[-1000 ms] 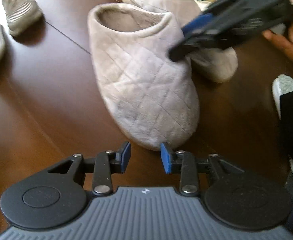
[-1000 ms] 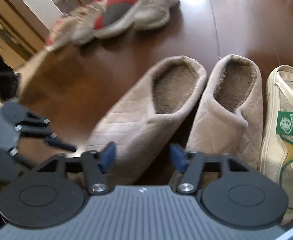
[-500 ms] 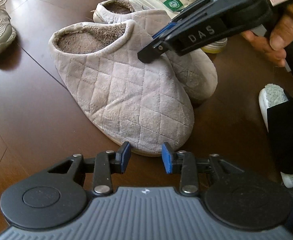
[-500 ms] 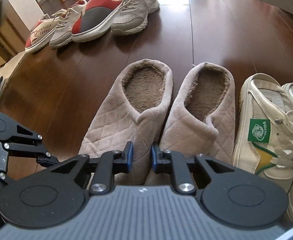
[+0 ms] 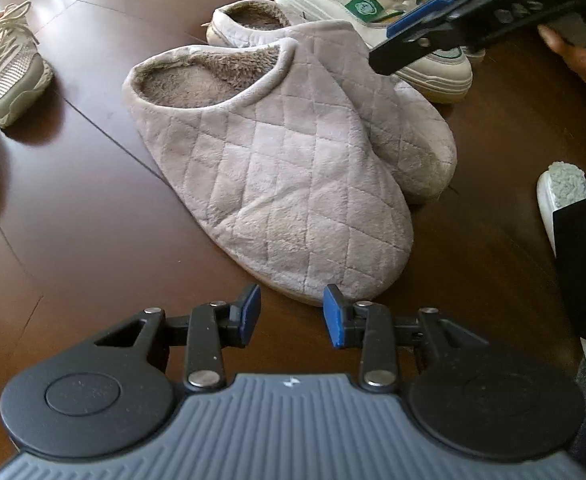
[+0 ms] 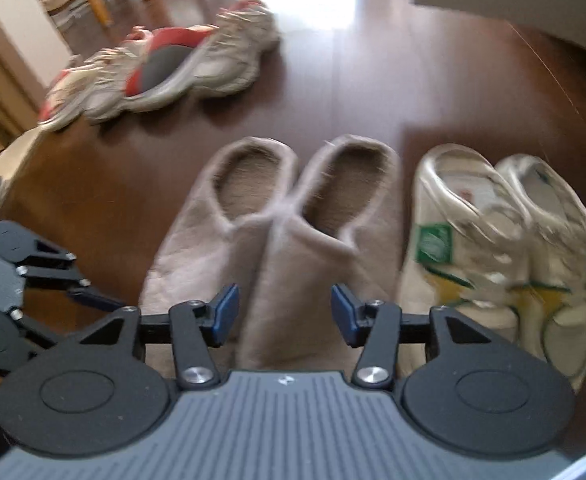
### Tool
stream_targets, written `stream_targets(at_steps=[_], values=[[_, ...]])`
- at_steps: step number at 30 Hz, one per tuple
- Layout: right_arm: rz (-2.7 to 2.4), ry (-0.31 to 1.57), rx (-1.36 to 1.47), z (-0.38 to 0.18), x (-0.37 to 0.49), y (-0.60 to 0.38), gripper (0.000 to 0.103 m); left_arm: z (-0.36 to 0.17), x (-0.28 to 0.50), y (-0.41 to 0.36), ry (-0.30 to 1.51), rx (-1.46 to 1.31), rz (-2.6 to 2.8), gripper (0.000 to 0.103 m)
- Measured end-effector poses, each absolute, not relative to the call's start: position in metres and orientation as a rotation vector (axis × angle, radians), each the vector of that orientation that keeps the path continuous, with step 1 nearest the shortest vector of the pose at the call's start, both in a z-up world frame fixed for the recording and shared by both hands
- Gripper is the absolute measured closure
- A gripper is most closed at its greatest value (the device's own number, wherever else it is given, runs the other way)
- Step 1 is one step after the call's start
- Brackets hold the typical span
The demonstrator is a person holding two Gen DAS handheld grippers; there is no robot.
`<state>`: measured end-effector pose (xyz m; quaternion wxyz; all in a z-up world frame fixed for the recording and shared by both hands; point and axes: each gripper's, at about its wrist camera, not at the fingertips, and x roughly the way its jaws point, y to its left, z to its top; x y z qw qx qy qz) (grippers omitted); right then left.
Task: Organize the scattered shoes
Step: 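Set the slipper beside the first beige slipper and open the right gripper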
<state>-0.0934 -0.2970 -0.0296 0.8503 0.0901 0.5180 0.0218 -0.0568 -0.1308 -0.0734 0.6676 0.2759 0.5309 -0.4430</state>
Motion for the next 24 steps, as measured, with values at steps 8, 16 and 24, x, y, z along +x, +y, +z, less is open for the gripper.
stream_targets(at_steps=[8, 16, 24], values=[[0.075, 1.097, 0.010, -0.059, -0.094, -0.279, 0.077, -0.072, -0.059, -0.138, 1.186, 0.633, -1.013, 0.062], [0.077, 1.126, 0.067, -0.055, -0.101, -0.287, 0.079, -0.072, -0.070, -0.154, 1.161, 0.671, -1.082, 0.062], [0.059, 1.129, 0.108, -0.047, -0.098, -0.290, 0.063, -0.060, -0.069, -0.134, 1.158, 0.658, -1.032, 0.060]])
